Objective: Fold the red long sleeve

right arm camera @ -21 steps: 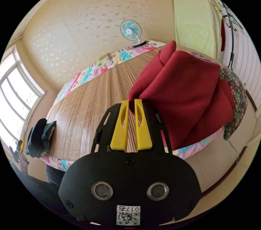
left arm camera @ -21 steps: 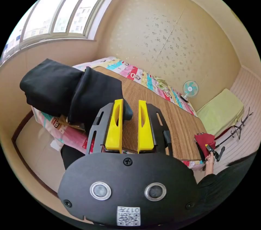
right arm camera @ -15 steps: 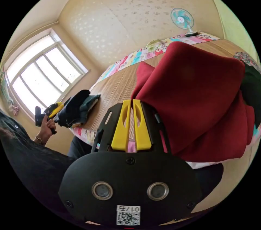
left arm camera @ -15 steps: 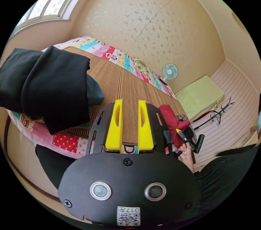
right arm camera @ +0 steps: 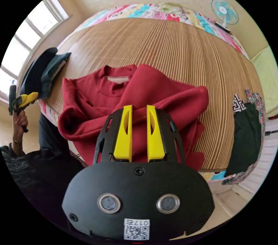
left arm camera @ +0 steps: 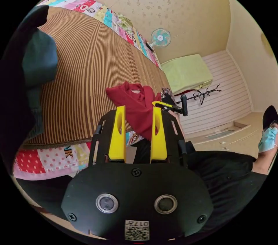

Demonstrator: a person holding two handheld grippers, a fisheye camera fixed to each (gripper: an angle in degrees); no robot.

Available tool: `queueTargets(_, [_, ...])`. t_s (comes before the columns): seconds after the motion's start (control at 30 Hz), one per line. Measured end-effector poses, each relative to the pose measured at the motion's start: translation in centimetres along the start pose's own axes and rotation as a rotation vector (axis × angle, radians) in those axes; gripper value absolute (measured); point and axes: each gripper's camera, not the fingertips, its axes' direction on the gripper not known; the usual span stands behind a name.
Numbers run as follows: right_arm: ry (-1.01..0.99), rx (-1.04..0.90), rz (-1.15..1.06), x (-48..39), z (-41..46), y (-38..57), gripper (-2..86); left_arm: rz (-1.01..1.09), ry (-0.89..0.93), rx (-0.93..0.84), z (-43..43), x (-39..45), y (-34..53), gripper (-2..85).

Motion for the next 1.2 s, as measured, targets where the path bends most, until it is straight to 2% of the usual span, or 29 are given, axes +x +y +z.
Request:
queueTargets(0.07, [0.057, 0.023, -0.018, -2.2, -1.1, 1.4, 5.4, 0.047, -0.043, -0.050, 2.1, 0.9, -2.8, 14.6])
queueTargets(0.17, [0.244, -0.006, -0.034, -7.3, -1.9, 4.9, 3.4, 0.120, -0.105, -0.066, 4.8, 1.9, -6.7, 14.5])
queueTargets(0.3, [0.402, -0.040, -0.070, -14.2, -1.5, 10.2, 2.4, 0.073, -0.185, -0.127, 8.8, -0.2, -11.1, 16.0])
queueTargets(0.43, [0.301, -0.116, -0.080, -17.7, -1.7, 13.2, 2.2, -0.097, -0.330, -0.238, 12.2, -5.2, -11.9, 15.4])
queueTargets(0.57, [0.181, -0.122, -0.118, -17.9, -4.7, 13.8, 2.0, -0.105, -0.339, -0.222, 11.6, -6.4, -10.3, 12.3])
queueTargets(0.7, [-0.115, 0.201, -0.078, -12.4, -13.5, 10.6, 1.9, -0.184, -0.174, -0.312, 10.2, -8.1, -9.8, 12.3])
queueTargets(0.73, [-0.161, 0.296, -0.063, -10.0, -15.3, 8.8, 1.9, -0.198, -0.139, -0.321, 9.8, -8.9, -9.6, 12.0])
queueTargets(0.8, [-0.148, 0.320, -0.056, -6.8, -16.4, 4.6, 2.7, -0.211, -0.079, -0.334, 9.3, -10.0, -9.2, 11.4])
queueTargets(0.87, [-0.081, 0.247, -0.042, -4.0, -15.7, -0.8, 5.5, -0.219, -0.035, -0.350, 8.9, -10.7, -8.9, 10.7])
queueTargets(0.93, [-0.014, 0.064, -0.060, -1.6, -12.2, -7.5, 9.6, -0.208, -0.020, -0.344, 8.1, -11.0, -8.3, 9.9])
queueTargets(0.97, [-0.010, 0.010, -0.075, -1.4, -11.0, -8.9, 10.2, -0.208, -0.018, -0.337, 7.9, -11.0, -8.1, 9.7])
queueTargets(1.03, [-0.022, -0.248, -0.143, -1.5, -5.2, -12.6, 11.5, -0.197, 0.002, -0.334, 7.1, -10.9, -6.9, 8.8])
queueTargets(1.07, [-0.003, -0.300, -0.150, -1.8, -3.9, -13.0, 11.2, -0.192, 0.012, -0.337, 6.9, -10.9, -6.6, 8.7])
queueTargets(1.17, [0.083, -0.316, -0.232, -5.9, -5.1, -12.8, 5.8, -0.193, 0.202, -0.256, 4.6, -11.6, -4.4, 7.5])
queueTargets(1.2, [0.069, -0.267, -0.223, -7.2, -6.7, -12.1, 4.0, -0.210, 0.344, -0.172, 2.9, -12.2, -3.5, 6.9])
